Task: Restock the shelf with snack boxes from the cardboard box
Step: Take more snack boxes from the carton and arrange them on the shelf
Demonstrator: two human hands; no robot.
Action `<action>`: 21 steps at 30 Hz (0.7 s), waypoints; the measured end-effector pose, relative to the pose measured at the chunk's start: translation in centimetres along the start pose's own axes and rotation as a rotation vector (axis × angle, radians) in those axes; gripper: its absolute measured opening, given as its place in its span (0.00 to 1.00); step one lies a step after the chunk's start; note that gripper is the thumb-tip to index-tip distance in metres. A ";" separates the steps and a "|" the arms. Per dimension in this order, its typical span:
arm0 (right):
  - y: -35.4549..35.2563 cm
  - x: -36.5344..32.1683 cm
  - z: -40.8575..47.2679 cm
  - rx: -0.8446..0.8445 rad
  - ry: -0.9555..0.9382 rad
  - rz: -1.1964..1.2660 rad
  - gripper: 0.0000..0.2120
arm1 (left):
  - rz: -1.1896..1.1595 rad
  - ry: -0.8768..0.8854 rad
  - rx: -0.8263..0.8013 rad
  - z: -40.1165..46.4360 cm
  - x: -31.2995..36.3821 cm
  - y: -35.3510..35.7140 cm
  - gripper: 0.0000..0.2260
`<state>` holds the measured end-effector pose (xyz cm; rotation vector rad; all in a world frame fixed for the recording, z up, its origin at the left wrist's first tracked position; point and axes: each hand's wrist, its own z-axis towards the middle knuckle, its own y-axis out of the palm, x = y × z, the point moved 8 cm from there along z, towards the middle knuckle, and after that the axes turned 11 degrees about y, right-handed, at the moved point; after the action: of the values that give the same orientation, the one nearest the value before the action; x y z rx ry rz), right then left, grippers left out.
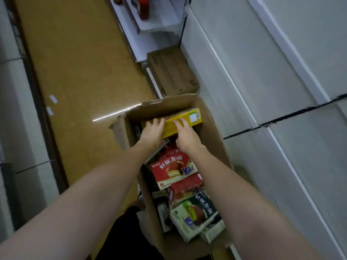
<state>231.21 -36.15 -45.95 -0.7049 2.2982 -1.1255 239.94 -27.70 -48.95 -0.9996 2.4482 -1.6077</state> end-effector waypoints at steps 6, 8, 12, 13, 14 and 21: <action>-3.2 0.9 -4.2 0.097 -0.094 -0.042 0.40 | -0.039 -0.044 0.142 -6.0 3.0 -3.6 0.37; -4.1 0.7 -5.9 0.112 -0.145 -0.094 0.40 | -0.031 -0.035 0.188 -8.8 3.8 -4.9 0.36; -5.3 -0.7 -9.7 0.258 -0.285 -0.310 0.35 | -0.074 -0.055 0.303 -16.1 4.6 -6.7 0.33; -5.4 -1.6 -10.8 0.303 -0.332 -0.339 0.35 | -0.073 -0.082 0.331 -18.3 4.5 -6.9 0.32; -5.4 -2.8 -12.0 0.340 -0.380 -0.359 0.34 | -0.065 -0.114 0.361 -20.7 4.3 -7.0 0.33; -1.2 -15.0 -24.4 0.385 -0.797 -0.433 0.32 | -0.233 -0.448 0.710 -41.0 0.6 -4.0 0.35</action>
<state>227.68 -13.53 -28.79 -1.2464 1.2562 -1.1369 226.11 4.07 -26.61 -1.3277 1.3560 -1.8438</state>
